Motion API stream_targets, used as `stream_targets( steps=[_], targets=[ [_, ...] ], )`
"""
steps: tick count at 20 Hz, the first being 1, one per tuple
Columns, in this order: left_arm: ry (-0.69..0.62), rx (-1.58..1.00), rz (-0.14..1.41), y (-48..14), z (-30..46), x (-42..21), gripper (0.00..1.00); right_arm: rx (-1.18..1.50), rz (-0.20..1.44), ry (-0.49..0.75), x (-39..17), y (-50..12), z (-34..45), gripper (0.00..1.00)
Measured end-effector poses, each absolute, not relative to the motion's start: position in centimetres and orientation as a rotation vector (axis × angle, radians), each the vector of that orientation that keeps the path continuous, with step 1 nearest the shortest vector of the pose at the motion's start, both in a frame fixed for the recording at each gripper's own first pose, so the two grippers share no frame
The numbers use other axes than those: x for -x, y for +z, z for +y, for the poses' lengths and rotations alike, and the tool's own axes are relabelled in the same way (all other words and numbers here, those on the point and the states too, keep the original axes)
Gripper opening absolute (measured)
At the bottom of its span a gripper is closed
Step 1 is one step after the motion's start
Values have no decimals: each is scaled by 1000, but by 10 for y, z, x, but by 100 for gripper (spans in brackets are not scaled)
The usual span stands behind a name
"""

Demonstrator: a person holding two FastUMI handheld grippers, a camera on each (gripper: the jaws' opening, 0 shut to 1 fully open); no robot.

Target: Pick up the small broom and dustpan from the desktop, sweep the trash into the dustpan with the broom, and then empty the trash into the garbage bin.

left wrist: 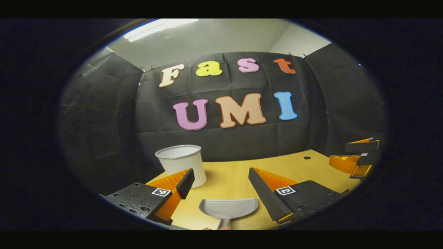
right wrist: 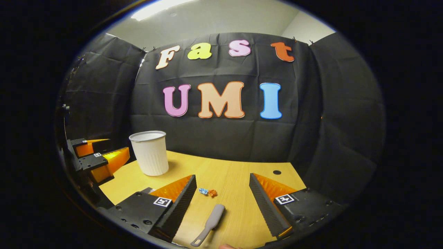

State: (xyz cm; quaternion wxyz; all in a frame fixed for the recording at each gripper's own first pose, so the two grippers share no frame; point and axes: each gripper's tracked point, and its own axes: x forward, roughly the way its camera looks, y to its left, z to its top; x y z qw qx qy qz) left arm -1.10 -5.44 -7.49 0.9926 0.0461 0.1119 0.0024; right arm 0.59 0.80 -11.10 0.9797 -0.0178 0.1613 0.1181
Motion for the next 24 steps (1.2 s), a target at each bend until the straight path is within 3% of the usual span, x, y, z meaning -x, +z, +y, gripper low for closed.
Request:
stream_targets(
  steps=[3, 4, 5, 8, 13, 14, 15, 16, 17, 23, 24],
  targets=[
    [-11, -58, 343, -116, -52, 9, 99, 31, 425, 235, -9, -146, 15, 92],
    [-18, -59, 392, -133, -50, 10, 91, 30, 467, 238, -8, -161, 18, 92],
    [-28, -61, 437, -148, -50, 11, 99, 35, 509, 242, -7, -177, 22, 92],
    [-53, -70, 572, -196, -48, 21, 95, 67, 623, 227, 2, -221, 21, 92],
    [-84, -90, 720, -247, -50, 34, 95, 76, 763, 239, 18, -271, 28, 92],
    [-83, -92, 761, -258, -49, 38, 100, 82, 790, 241, 22, -280, 27, 93],
    [-82, -93, 797, -269, -47, 45, 96, 95, 820, 240, 27, -289, 26, 93],
    [-76, -91, 830, -278, -46, 50, 100, 108, 850, 240, 31, -300, 24, 92],
    [-73, -87, 861, -287, -45, 57, 96, 116, 878, 239, 35, -310, 23, 92],
    [-70, -96, 1001, -323, -37, 85, 96, 117, 1035, 232, 60, -354, 18, 93],
    [-70, -103, 1022, -329, -36, 89, 100, 119, 1067, 233, 64, -361, 17, 88]
  ],
)
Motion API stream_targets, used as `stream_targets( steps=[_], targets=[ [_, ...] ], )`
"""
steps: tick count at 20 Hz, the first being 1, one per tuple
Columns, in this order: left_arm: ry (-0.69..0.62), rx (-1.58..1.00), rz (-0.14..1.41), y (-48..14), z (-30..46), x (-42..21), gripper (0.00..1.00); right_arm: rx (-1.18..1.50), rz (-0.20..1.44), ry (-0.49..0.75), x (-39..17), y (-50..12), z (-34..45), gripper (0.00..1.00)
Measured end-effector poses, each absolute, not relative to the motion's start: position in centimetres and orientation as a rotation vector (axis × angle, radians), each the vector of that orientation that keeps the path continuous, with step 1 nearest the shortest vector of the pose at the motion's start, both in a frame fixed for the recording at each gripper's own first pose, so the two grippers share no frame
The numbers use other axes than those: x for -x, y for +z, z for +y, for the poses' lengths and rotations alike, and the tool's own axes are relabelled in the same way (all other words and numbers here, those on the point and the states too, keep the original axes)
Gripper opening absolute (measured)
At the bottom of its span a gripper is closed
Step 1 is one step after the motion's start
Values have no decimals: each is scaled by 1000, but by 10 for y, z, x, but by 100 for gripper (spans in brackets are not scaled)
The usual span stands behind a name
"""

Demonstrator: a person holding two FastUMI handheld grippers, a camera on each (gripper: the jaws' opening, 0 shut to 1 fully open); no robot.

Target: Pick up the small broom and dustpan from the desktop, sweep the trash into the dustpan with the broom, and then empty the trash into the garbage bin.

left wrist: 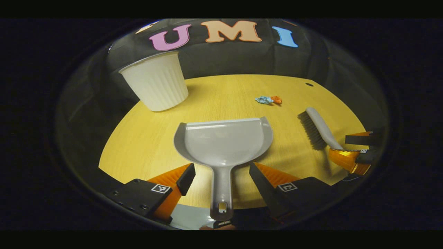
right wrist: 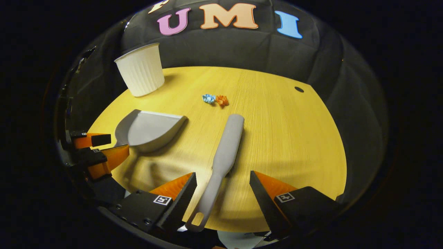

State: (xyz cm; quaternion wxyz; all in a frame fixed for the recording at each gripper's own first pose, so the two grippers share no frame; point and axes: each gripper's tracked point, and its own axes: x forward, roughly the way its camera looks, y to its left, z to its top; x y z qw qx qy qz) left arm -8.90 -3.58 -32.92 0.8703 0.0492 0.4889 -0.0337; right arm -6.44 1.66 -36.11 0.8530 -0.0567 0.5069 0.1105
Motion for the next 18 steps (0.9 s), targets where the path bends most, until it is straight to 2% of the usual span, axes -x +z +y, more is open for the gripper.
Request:
stream_targets(
  steps=[1, 2, 6, 9, 10, 11, 13, 14, 16, 18],
  targets=[
    [-71, -109, 1042, -336, -36, 93, 96, 123, 1092, 233, 68, -366, 16, 93],
    [-75, -111, 1063, -342, -38, 97, 96, 128, 1111, 232, 70, -370, 14, 92],
    [-92, -118, 1126, -356, -41, 109, 96, 129, 1149, 239, 70, -378, 18, 78],
    [-100, -114, 1144, -361, -42, 113, 87, 124, 1167, 245, 70, -380, 20, 64],
    [-104, -111, 1151, -362, -42, 114, 81, 124, 1172, 247, 71, -380, 20, 60],
    [-108, -110, 1163, -363, -42, 115, 77, 128, 1173, 244, 70, -380, 19, 52],
    [-94, -119, 1180, -366, -35, 118, 57, 136, 1174, 240, 69, -380, 13, 27],
    [-84, -113, 1188, -370, -32, 117, 39, 129, 1184, 260, 70, -382, 16, 26],
    [-108, -109, 1198, -369, -34, 118, 31, 133, 1190, 272, 70, -378, 15, 21],
    [-119, -111, 1196, -365, -33, 116, 29, 125, 1186, 275, 68, -377, 13, 18]
  ],
)
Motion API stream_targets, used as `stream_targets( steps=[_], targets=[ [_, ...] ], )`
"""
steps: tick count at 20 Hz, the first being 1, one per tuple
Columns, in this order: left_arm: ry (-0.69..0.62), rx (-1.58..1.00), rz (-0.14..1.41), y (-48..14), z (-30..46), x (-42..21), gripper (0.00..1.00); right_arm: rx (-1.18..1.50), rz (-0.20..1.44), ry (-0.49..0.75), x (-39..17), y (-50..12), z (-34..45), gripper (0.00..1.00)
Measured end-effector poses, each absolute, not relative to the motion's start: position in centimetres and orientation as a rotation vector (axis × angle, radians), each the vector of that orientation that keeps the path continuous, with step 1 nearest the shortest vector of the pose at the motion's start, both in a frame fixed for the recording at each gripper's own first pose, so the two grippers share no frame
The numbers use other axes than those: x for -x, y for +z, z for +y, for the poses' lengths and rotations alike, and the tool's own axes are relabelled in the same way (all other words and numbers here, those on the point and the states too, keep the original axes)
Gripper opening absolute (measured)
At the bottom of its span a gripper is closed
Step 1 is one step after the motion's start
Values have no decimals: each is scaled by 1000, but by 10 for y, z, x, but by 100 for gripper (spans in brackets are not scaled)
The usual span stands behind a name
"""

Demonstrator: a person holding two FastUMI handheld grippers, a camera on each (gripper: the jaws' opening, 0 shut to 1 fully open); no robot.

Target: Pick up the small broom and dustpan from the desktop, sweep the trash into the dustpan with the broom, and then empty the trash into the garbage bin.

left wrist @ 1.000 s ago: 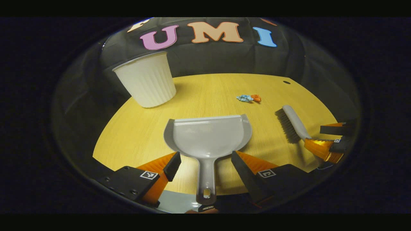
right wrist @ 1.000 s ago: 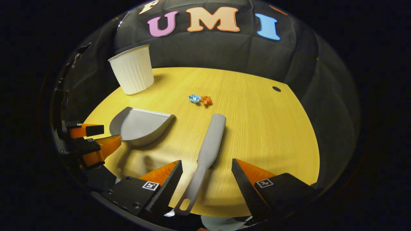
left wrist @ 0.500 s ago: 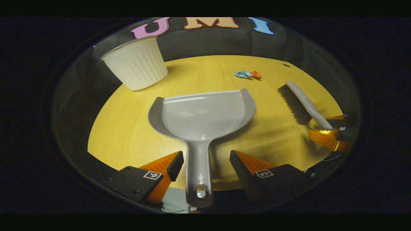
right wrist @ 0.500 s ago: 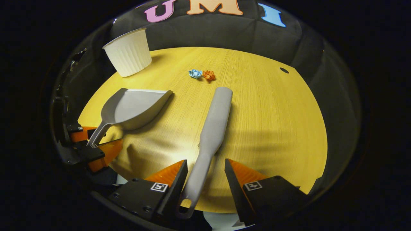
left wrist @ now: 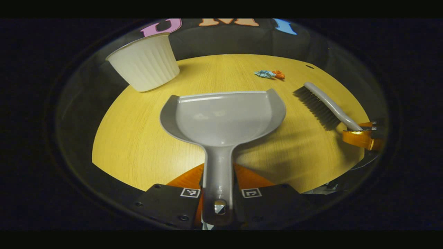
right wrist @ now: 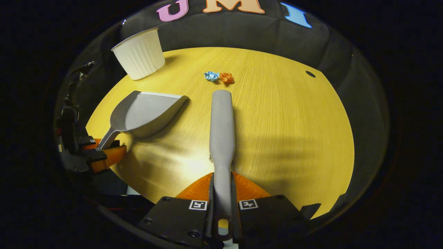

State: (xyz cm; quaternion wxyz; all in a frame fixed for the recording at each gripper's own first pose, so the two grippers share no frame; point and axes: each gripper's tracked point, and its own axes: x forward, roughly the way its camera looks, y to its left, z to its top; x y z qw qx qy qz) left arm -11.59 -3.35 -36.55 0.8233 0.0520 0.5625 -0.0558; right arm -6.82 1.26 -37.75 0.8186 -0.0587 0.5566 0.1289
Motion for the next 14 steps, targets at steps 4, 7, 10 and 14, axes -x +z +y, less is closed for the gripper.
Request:
stream_targets(
  steps=[4, 7, 10, 14],
  targets=[
    [-190, -74, 1161, -355, -43, 102, 26, 117, 1153, 281, 61, -366, 9, 13],
    [-251, -103, 1136, -346, -49, 90, 24, 115, 1126, 259, 47, -348, 0, 13],
    [-321, -143, 1124, -343, -62, 74, 24, 130, 1088, 222, 13, -325, -21, 13],
    [-400, -205, 1108, -348, -75, 48, 26, 190, 1067, 193, -43, -317, -45, 12]
  ],
)
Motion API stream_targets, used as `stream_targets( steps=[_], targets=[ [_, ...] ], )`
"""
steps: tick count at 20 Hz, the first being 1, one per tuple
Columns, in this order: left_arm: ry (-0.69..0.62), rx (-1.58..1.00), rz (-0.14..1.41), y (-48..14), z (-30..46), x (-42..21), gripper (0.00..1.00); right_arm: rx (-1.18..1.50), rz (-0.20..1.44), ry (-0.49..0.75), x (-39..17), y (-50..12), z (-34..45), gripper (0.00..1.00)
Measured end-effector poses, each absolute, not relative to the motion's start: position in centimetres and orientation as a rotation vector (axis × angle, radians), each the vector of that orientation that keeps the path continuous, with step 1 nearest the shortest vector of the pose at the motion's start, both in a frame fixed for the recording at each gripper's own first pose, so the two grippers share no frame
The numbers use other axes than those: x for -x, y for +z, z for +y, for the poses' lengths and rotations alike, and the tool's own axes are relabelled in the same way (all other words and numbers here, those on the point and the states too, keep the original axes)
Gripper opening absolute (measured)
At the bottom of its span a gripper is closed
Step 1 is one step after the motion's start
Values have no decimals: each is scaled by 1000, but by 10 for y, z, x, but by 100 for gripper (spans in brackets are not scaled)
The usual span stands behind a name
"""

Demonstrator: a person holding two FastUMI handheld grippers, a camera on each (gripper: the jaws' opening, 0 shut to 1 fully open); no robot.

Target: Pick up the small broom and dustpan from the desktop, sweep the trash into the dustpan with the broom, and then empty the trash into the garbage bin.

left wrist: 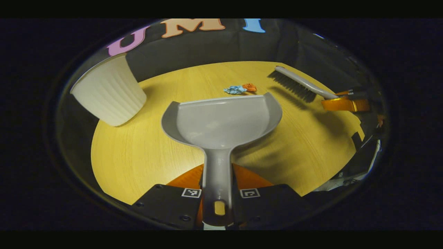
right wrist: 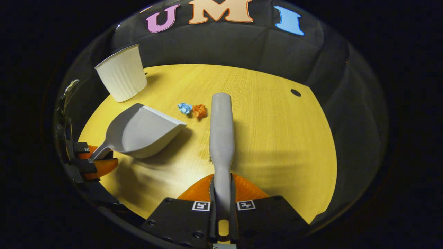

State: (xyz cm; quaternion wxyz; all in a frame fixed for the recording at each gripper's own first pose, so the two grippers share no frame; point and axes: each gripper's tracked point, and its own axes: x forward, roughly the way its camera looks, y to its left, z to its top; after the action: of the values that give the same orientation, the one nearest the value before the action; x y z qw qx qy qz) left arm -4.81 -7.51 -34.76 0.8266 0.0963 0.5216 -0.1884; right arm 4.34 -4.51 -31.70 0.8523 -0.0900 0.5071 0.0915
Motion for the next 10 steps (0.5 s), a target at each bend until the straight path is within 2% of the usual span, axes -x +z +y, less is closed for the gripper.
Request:
stream_targets(
  steps=[1, 5, 9, 10],
  targets=[
    [-415, -217, 1110, -352, -78, 42, 28, 204, 1060, 193, -59, -319, -45, 12],
    [-466, -249, 1118, -358, -85, 29, 26, 271, 1060, 210, -108, -334, -45, 12],
    [-503, -294, 1120, -359, -86, 31, 28, 361, 1078, 258, -138, -345, -40, 12],
    [-505, -310, 1123, -361, -84, 30, 26, 400, 1101, 278, -141, -348, -39, 8]
  ],
)
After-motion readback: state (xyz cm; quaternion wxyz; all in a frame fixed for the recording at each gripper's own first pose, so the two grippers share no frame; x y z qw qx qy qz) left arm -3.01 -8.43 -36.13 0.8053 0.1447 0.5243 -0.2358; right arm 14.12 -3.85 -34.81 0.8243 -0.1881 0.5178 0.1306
